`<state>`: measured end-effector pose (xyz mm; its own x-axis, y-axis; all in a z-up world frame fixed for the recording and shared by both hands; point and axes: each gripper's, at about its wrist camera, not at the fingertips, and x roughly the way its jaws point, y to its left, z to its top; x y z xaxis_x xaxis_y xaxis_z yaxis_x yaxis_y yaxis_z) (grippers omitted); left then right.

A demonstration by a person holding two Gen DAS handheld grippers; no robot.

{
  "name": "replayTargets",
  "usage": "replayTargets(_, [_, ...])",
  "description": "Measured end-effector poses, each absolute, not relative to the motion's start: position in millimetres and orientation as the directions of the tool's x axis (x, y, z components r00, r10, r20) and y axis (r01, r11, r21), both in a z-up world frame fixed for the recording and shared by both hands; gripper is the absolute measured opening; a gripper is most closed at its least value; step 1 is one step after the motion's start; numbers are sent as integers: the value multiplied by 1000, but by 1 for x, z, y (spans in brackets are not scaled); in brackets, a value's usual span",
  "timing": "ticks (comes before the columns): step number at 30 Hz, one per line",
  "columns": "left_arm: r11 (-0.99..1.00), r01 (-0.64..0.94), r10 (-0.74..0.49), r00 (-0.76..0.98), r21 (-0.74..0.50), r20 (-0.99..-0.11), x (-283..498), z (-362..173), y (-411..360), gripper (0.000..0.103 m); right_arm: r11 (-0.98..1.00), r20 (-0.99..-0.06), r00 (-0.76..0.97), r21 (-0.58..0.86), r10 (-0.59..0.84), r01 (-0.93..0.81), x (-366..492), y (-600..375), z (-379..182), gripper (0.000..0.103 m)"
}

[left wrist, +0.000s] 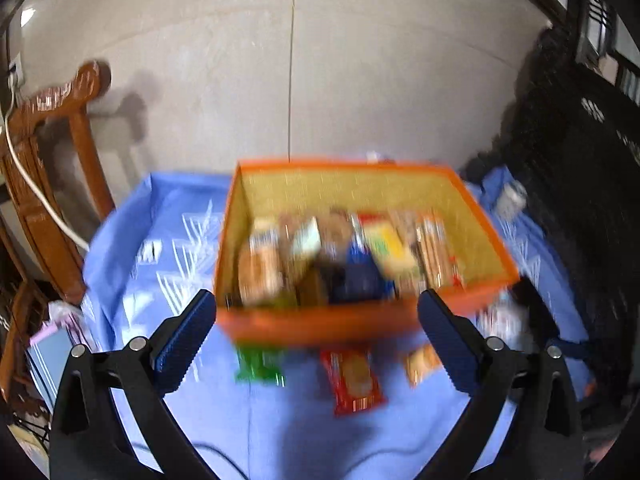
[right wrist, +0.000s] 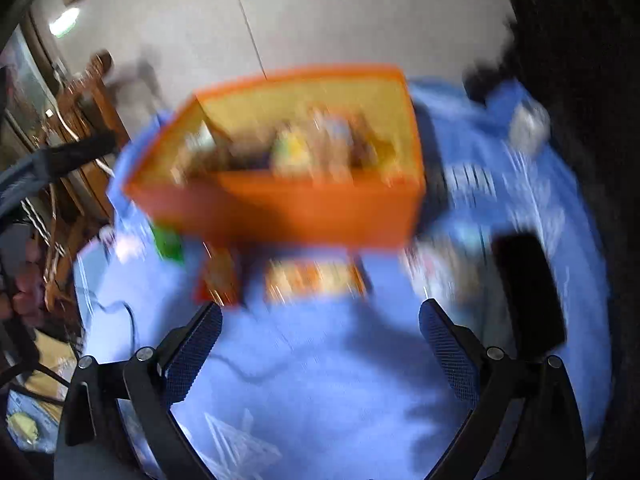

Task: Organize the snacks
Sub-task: 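Grasp the white round-snack bag with the right tool while the left tool grasps the red cookie pack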

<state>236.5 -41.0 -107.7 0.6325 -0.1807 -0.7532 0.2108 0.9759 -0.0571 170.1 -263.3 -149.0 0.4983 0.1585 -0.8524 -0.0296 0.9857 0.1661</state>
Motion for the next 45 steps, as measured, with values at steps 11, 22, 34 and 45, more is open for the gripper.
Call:
replayTargets(11, [947,309,-253,552,-88,-794,172,-156,-28,99,993,-854,517,-11,50,-114,176,-298,-178,99])
replayTargets(22, [930,361,-259,513,-68,-818,169,-174,-39,99,953,-906,421,-171,-51,-252,247,-316,-232,95])
replayTargets(34, [955,272,-233,457,-115,-858,211,-208,-54,99,985,-907,420,-58,15,-160,212,-314,-228,47])
replayTargets(45, [980,165,-171,390,-114,-905,248,-252,-84,99,989,-871,474,145,134,-13,157,-304,-198,48])
